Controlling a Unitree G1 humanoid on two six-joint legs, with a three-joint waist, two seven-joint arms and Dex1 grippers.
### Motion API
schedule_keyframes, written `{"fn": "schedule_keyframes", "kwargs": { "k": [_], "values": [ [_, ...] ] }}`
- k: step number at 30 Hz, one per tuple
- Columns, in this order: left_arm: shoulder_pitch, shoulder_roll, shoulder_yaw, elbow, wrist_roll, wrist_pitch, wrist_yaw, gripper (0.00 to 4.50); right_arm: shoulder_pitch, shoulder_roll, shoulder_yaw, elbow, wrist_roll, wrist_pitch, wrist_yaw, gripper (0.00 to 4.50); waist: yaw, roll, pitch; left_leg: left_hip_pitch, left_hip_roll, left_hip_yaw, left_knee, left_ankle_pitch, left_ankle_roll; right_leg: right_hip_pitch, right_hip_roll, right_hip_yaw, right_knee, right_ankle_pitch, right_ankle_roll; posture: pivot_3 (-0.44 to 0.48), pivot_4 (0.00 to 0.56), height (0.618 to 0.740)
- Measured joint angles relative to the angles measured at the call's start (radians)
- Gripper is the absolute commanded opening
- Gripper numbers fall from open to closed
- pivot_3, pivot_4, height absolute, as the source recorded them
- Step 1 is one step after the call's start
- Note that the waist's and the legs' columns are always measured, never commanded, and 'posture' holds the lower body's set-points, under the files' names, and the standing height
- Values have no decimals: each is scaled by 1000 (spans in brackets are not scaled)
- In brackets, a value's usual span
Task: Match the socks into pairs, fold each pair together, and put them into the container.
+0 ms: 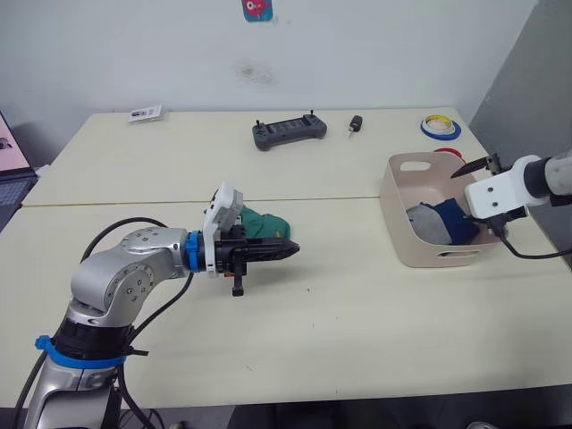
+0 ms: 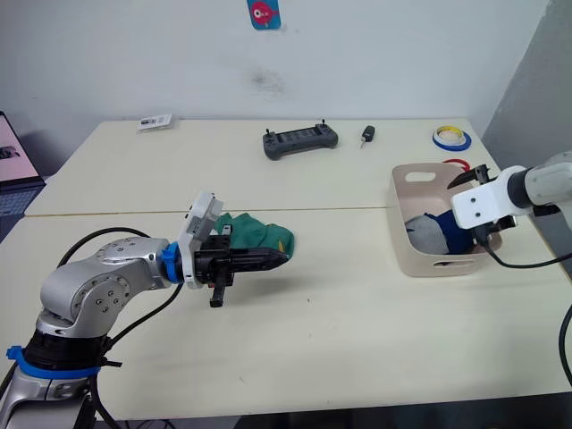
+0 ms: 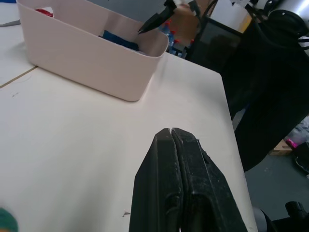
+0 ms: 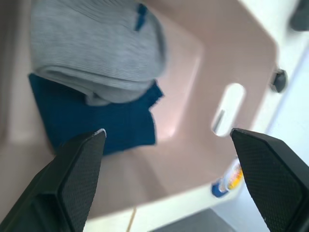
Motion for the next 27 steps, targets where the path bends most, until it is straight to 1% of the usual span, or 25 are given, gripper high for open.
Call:
{"fn": "schedule_keyframes", "kwargs": {
  "k": [3,6,9,11,14,16,19,22,26,27],
  "values": [
    [6,12,10,6,3,-5,-12,0,20,-11,-41,-58,25,57,2,4447,2,0,0,0,0,0,0,0,0,0,0,0,0,0,0,0,150,740],
    [15,12,42,3,-23,-10,-22,0,51,-8,-119,-127,105,172,-15,4447,2,0,0,0,0,0,0,0,0,0,-1,0,0,0,0,0,150,740],
    [19,11,82,-8,-72,0,-30,0,136,8,-240,-274,239,354,-33,4447,3,0,0,-1,0,-1,0,0,0,0,-1,-2,0,0,0,0,150,740],
    [18,10,109,-3,-82,2,-13,0,227,54,-320,-427,354,518,-59,4447,3,0,0,0,0,-2,0,0,0,1,0,-2,0,0,0,0,150,740],
    [35,39,116,9,-40,-33,-8,600,364,140,-385,-664,492,730,-124,4500,3,0,0,0,0,-3,0,0,0,1,0,-2,1,0,0,0,150,740],
    [75,69,123,28,10,-79,-11,1217,466,209,-407,-830,572,862,-194,4500,3,0,0,-1,0,-3,-1,0,0,1,0,-3,0,0,0,0,150,740],
    [159,97,168,61,55,-131,-17,2103,609,310,-399,-1018,647,993,-292,4500,4,0,0,-1,0,-3,-1,0,0,1,0,-3,0,0,0,0,150,740],
    [240,114,237,100,90,-187,-15,3080,683,338,-369,-1123,665,1063,-349,4500,4,0,0,-1,-1,-3,0,0,0,1,-2,-3,0,0,0,0,150,740],
    [343,116,312,191,157,-286,-2,4344,722,345,-329,-1167,657,1077,-390,4500,4,0,0,0,-1,-3,-1,-2,3,1,-1,-3,0,0,0,0,150,740],
    [369,115,327,219,175,-311,6,4488,730,346,-317,-1165,648,1077,-398,4500,4,0,0,-1,-1,-3,-1,-2,3,1,-1,-3,0,0,0,0,150,740]
  ]
}}
